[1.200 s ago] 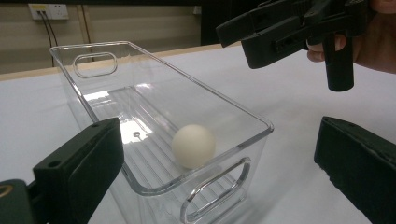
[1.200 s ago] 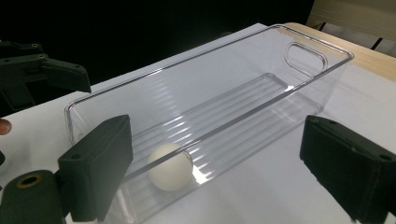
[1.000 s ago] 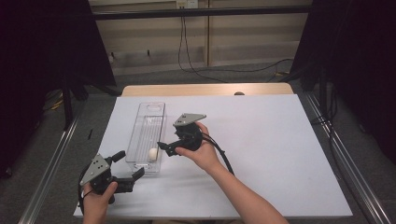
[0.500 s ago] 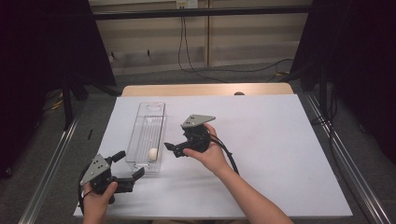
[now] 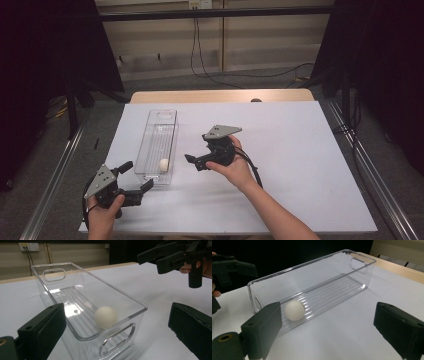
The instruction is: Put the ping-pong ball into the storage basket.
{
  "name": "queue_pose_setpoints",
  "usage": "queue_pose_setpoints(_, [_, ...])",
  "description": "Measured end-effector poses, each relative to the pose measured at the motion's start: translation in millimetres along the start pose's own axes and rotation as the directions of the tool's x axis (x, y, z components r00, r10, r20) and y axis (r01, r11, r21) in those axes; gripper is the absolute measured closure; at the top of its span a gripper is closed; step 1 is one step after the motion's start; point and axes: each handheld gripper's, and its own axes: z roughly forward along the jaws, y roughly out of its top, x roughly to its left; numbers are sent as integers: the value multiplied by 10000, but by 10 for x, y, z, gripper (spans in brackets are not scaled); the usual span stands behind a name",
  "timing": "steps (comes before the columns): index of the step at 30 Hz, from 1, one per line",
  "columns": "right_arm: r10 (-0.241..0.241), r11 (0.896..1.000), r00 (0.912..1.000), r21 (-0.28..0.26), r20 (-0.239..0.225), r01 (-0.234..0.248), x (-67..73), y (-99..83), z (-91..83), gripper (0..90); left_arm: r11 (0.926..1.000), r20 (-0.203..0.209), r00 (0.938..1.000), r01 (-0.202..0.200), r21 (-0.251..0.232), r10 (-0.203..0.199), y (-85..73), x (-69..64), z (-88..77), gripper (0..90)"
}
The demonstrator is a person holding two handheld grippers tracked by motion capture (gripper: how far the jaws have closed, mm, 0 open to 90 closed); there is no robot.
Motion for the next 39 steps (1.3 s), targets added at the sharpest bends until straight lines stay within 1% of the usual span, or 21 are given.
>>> queue_pose_setpoints(7, [131,9997,9999,-200,53,-130,-50,-57,-105,77,10000,50,10000,-12,2,12,1,-6,6,15])
queue_pose_setpoints(13, [217,9995,9996,-226,163,-213,-93,-117,-193,76,10000,28,10000,-15,19,15,1,-9,6,15])
queue_pose_setpoints(15, [205,9995,9996,-232,197,-200,-112,-135,-219,76,10000,45,10000,-54,25,54,2,-9,11,15])
queue_pose_setpoints(17, [223,9994,9996,-279,186,-218,-125,-153,-244,76,10000,84,9999,65,-9,-65,-1,-22,15,15])
queue_pose_setpoints(21, [187,9995,9995,-258,264,-180,-135,-185,-281,74,10000,72,10000,-37,8,37,-1,-8,12,15])
queue_pose_setpoints(23, [168,9996,9996,-230,243,-162,-141,-200,-299,74,10000,36,10000,31,-16,-31,-1,-15,15,15])
queue_pose_setpoints(24, [172,9995,9995,-268,274,-165,-146,-210,-313,74,10000,34,10000,-42,30,42,0,-10,10,15])
queue_pose_setpoints(33, [216,9992,9990,-336,393,-203,-202,-257,-437,74,10000,55,10000,-37,24,37,1,-12,13,15])
queue_pose_setpoints(34, [192,9994,9989,-312,435,-178,-207,-265,-446,74,10000,16,10000,54,-18,-54,-1,-19,16,15])
queue_pose_setpoints(35, [207,9994,9989,-294,426,-194,-209,-273,-454,74,9999,60,9999,101,-34,-100,-2,-24,20,15])
queue_pose_setpoints(39, [186,9994,9988,-293,443,-173,-218,-303,-476,74,10000,22,10000,15,47,-15,-1,-19,14,15])
